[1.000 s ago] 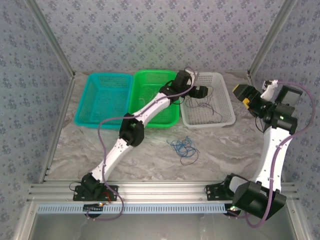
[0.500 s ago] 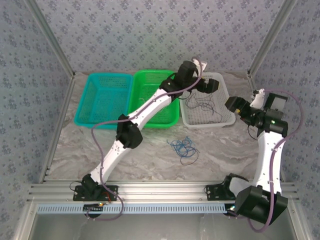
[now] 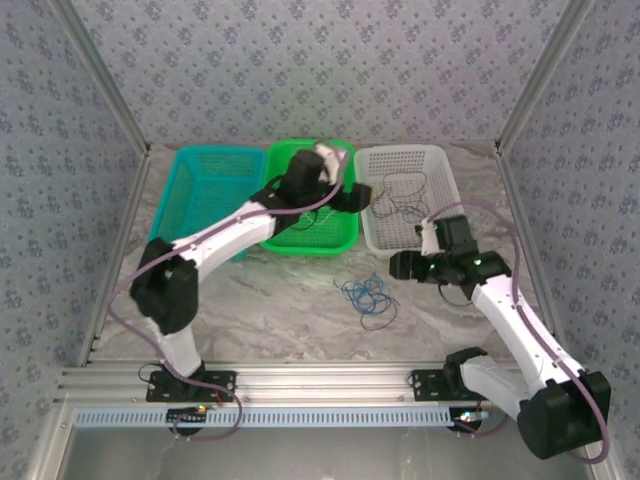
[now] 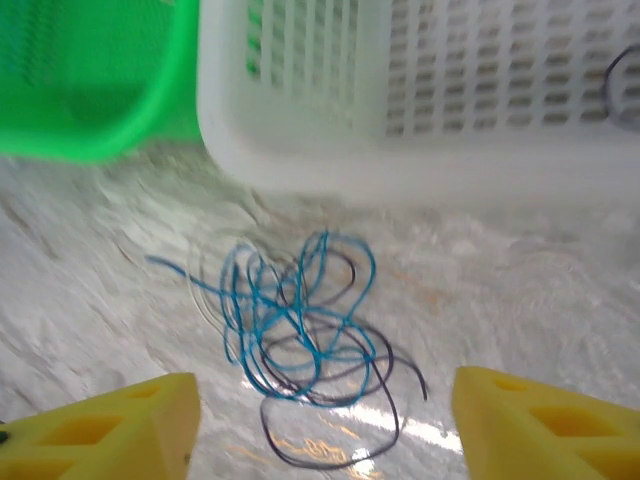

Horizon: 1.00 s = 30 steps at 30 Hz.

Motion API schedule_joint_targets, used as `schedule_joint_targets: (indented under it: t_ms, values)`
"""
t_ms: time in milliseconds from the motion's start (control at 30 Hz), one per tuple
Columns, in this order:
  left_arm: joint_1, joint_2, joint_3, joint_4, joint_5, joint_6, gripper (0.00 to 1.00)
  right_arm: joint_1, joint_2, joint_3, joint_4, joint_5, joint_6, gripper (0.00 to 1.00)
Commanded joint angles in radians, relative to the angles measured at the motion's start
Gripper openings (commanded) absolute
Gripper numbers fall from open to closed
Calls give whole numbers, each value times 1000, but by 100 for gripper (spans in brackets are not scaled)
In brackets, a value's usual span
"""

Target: Untangle the cables

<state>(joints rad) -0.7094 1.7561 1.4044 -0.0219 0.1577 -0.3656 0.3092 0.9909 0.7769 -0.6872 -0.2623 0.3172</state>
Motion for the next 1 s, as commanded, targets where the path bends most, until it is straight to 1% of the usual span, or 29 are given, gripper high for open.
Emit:
schedule_joint_targets:
  t_ms: [0, 67, 167, 233, 333, 433, 633, 733, 767, 800, 867, 967]
  values:
    - [20, -125, -135, 119, -37, -19, 99, 102, -3, -68, 68, 152, 94, 63]
    - [15, -187, -231, 121, -41, -15, 100, 148, 35, -105, 95, 207, 143, 62]
    - [10, -267, -349, 145, -67, -19, 100, 179, 91, -162, 190, 251, 214, 53]
    - [8, -314, -400, 139, -90, -25, 100, 203, 114, -195, 263, 279, 237, 49]
    - [5, -375, -465, 146, -93, -29, 99, 244, 140, -236, 364, 317, 247, 48]
    - [-2, -408, -497, 131, -78, -23, 99, 259, 183, -242, 374, 404, 262, 46]
    - [-32, -437, -536, 120, -95, -10, 99, 257, 227, -284, 485, 429, 268, 46]
    - [-41, -442, -541, 126, -90, -7, 99, 255, 238, -304, 546, 411, 272, 45]
    - [-44, -445, -541, 129, -90, -10, 99, 257, 238, -311, 563, 404, 272, 43]
    - [-45, -445, -542, 132, -90, -10, 99, 255, 237, -318, 571, 403, 273, 36]
    - [-46, -448, -544, 132, -91, -10, 99, 256, 227, -328, 577, 398, 264, 27]
    - [-48, -448, -553, 137, -98, -15, 99, 256, 192, -355, 595, 368, 246, 21]
